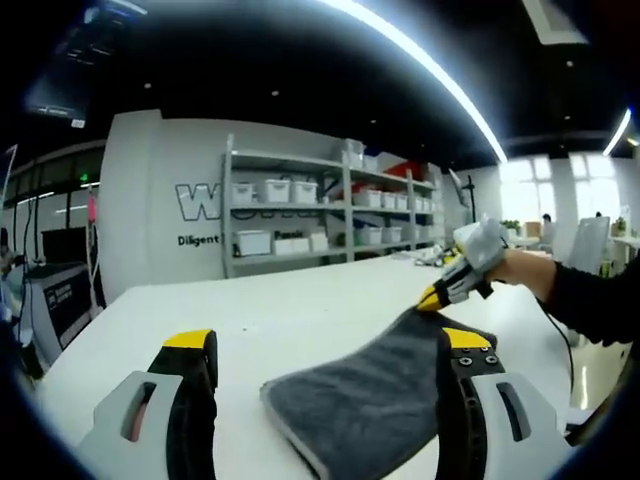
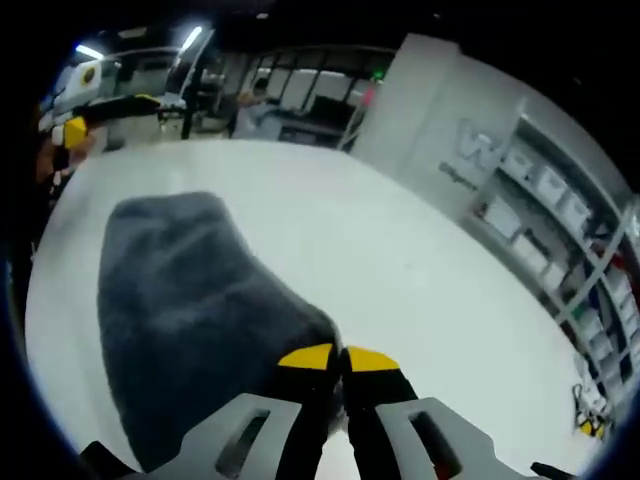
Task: Open the folded towel by lifting each exposed corner and separating the folded layers until the towel lies flat within the target outline without major curled edges
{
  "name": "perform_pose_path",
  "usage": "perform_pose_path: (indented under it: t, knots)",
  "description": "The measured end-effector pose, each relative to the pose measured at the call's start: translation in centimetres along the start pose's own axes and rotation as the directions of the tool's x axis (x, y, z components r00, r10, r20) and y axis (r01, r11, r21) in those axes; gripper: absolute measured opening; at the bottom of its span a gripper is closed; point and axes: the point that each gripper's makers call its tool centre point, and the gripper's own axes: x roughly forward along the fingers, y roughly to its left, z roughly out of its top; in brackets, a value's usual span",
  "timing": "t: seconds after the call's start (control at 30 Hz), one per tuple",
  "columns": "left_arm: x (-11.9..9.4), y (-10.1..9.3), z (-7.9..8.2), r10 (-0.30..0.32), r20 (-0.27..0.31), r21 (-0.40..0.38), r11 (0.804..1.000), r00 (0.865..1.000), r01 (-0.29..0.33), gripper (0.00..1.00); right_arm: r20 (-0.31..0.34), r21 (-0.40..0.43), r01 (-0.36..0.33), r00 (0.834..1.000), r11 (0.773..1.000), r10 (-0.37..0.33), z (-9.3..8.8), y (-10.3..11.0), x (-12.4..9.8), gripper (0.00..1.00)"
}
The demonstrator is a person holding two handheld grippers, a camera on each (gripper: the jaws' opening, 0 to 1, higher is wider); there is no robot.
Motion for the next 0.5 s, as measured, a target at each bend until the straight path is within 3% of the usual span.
perform_pose_path:
  t: [0.23,0.33,0.5]
  knots:
    - [-0.3,0.8,-0.4,0.030,-0.012,0.004,1.000,0.999,-0.030,0.89,-0.035,-0.036,0.019,0.999,0.999,-0.021,-1.9,-0.4,1.3,0.03]
    - [-0.4,0.9,-0.5,0.033,-0.015,0.008,0.999,0.999,-0.032,0.89,-0.080,-0.069,0.056,0.995,0.996,-0.061,-3.1,-1.1,1.5,0.29]
    - [-0.7,1.4,-0.9,0.041,-0.029,0.002,0.999,0.999,-0.041,0.88,-0.046,-0.023,0.182,0.982,0.983,-0.183,-3.2,-3.2,0.3,0.51]
